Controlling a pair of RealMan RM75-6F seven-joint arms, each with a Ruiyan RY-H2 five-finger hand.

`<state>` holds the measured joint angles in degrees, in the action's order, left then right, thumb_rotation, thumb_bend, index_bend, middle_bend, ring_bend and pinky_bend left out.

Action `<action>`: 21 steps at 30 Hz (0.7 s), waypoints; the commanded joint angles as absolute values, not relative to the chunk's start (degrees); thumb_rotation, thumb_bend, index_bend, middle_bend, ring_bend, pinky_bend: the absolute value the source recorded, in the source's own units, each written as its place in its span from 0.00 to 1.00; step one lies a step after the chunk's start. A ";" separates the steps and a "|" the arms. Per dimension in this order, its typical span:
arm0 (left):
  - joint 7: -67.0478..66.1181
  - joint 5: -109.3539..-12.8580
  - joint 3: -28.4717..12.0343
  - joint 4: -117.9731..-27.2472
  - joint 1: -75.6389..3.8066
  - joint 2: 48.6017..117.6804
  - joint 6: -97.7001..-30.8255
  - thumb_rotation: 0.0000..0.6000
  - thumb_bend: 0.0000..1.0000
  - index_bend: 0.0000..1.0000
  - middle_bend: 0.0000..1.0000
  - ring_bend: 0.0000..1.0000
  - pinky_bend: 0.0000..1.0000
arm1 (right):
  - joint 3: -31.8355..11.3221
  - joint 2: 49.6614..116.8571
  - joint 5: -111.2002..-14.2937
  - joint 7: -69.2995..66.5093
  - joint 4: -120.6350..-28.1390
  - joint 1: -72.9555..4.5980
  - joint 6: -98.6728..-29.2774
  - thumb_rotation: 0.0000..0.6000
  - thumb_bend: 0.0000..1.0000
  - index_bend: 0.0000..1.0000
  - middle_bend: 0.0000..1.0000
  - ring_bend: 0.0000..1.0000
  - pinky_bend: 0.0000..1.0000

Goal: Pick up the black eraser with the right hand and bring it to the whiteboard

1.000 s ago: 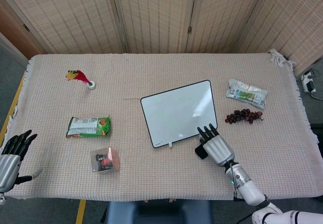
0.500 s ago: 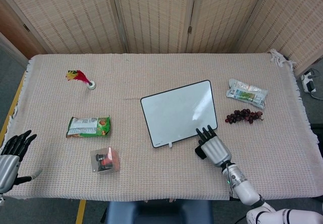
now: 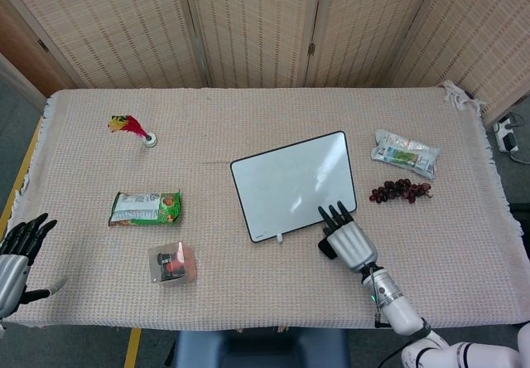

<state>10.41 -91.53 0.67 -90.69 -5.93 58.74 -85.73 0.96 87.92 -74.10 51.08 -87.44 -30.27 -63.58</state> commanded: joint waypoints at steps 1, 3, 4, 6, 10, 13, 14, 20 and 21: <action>10.43 -91.51 0.66 -90.67 -5.91 58.73 -85.74 1.00 0.23 0.00 0.00 0.00 0.00 | 1.44 87.80 -78.00 47.62 -86.41 -29.13 -66.88 1.00 0.35 0.59 0.00 0.03 0.00; 10.39 -91.45 0.65 -90.70 -5.91 58.73 -85.67 1.00 0.23 0.00 0.00 0.00 0.00 | 1.33 87.82 -80.24 45.74 -85.83 -28.33 -69.46 1.00 0.35 0.59 0.00 0.03 0.00; 10.33 -91.41 0.65 -90.71 -5.91 58.74 -85.64 1.00 0.23 0.00 0.00 0.00 0.00 | 1.08 88.00 -80.87 45.13 -85.49 -27.95 -70.62 1.00 0.35 0.59 0.01 0.03 0.00; 10.10 -91.38 0.67 -90.83 -5.93 58.76 -85.52 1.00 0.23 0.00 0.00 0.00 0.00 | 0.21 88.77 -82.04 43.94 -84.47 -27.38 -72.88 1.00 0.35 0.59 0.01 0.03 0.00; 9.93 -91.65 0.77 -91.00 -5.96 58.72 -85.51 1.00 0.23 0.00 0.00 0.00 0.00 | -1.94 91.52 -84.69 41.65 -81.11 -27.35 -76.53 1.00 0.35 0.59 0.02 0.04 0.00; 10.29 -91.72 0.78 -90.88 -6.05 58.68 -85.39 1.00 0.23 0.00 0.00 0.00 0.00 | -3.69 94.34 -87.76 39.37 -75.80 -28.89 -78.21 1.00 0.35 0.59 0.04 0.05 0.00; 10.35 -91.67 0.78 -90.82 -6.10 58.67 -85.28 1.00 0.23 0.00 0.00 0.00 0.00 | -4.34 95.46 -88.40 38.80 -73.72 -29.51 -78.51 1.00 0.35 0.59 0.04 0.05 0.00; 11.20 -91.28 0.83 -90.63 -6.36 58.42 -84.44 1.00 0.23 0.00 0.00 0.00 0.00 | -7.42 102.35 -89.20 37.66 -61.90 -33.86 -76.32 1.00 0.35 0.59 0.04 0.05 0.00; 11.51 -91.30 0.85 -90.54 -6.38 58.35 -84.39 1.00 0.23 0.00 0.00 0.00 0.00 | -7.79 103.56 -89.51 37.27 -59.86 -34.57 -76.31 1.00 0.35 0.59 0.04 0.05 0.00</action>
